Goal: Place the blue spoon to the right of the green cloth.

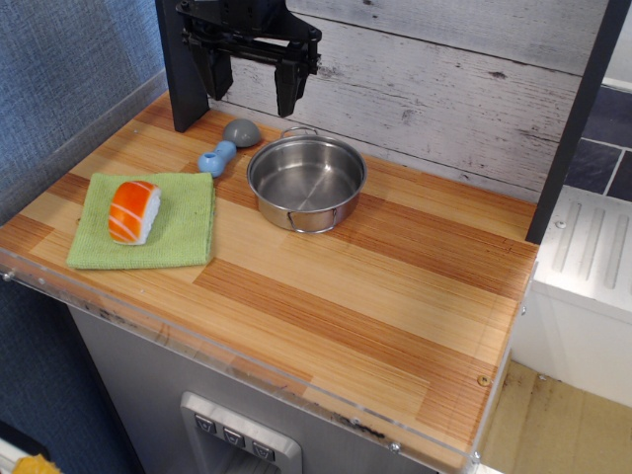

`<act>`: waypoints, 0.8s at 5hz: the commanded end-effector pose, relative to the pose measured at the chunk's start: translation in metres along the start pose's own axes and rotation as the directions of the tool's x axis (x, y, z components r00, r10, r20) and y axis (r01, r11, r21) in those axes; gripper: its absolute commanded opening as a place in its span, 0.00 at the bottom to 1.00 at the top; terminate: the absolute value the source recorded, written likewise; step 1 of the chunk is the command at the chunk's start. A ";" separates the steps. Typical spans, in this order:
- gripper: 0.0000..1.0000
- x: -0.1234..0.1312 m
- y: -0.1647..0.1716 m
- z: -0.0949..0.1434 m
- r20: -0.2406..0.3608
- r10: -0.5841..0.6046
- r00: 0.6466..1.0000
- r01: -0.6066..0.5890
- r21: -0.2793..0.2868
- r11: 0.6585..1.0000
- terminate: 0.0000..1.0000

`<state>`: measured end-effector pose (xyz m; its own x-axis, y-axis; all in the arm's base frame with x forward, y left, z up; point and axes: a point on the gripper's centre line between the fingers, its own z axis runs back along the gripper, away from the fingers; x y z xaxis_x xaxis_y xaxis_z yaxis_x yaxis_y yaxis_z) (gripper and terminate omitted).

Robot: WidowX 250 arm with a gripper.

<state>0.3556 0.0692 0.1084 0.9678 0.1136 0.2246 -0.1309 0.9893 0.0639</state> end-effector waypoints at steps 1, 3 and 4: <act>1.00 0.000 0.000 0.000 0.000 0.000 1.000 0.000 0.000 1.000 0.00; 1.00 0.010 0.036 -0.008 -0.016 0.033 0.999 -0.032 0.030 0.999 0.00; 1.00 0.017 0.045 -0.012 -0.002 0.042 0.999 -0.042 0.045 0.998 0.00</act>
<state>0.3656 0.1119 0.0861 0.9716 0.1561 0.1776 -0.1740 0.9806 0.0903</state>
